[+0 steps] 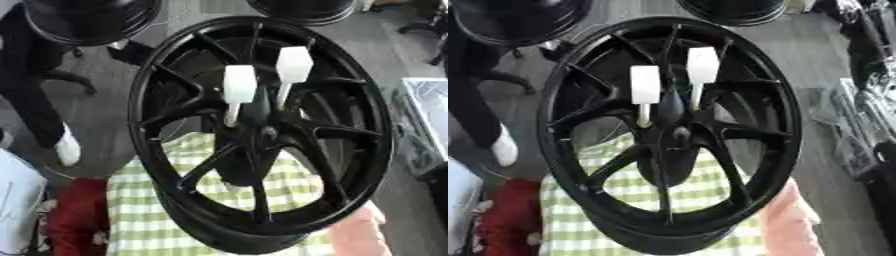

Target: Pull the pin out of the wheel hub.

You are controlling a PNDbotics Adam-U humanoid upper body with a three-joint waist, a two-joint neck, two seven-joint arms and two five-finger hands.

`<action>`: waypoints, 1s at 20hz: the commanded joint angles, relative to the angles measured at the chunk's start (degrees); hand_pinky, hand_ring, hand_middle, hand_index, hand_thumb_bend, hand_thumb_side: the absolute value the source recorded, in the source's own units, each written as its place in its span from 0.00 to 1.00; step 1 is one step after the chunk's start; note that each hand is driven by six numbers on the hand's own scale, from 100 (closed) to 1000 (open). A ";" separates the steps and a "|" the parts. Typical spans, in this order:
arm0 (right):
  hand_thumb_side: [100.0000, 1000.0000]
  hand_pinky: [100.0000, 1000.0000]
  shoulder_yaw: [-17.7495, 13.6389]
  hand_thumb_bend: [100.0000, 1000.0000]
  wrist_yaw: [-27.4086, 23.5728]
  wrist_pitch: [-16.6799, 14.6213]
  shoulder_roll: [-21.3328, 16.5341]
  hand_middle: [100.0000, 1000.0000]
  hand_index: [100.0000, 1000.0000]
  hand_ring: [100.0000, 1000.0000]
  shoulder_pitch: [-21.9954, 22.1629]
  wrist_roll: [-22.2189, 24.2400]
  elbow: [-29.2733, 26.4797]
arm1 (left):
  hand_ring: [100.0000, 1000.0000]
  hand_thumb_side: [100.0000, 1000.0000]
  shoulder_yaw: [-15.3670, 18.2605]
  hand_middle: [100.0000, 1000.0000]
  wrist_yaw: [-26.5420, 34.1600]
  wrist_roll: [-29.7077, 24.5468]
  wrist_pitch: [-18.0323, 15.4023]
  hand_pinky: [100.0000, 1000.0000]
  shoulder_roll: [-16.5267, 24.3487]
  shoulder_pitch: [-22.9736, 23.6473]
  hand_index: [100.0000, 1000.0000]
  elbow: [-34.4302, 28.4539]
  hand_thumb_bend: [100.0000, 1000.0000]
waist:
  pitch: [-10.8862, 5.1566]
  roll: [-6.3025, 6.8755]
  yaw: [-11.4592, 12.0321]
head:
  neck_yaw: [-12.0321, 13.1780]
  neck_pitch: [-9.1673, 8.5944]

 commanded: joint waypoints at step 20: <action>0.52 0.88 10.41 0.00 4.89 -3.36 -29.72 0.75 0.79 0.76 -6.33 28.31 -8.92 | 0.82 0.79 -1.56 0.82 -0.35 -1.78 0.20 0.62 5.14 -0.06 0.85 -0.29 0.18 | -1.32 -0.95 1.28 | -0.45 0.49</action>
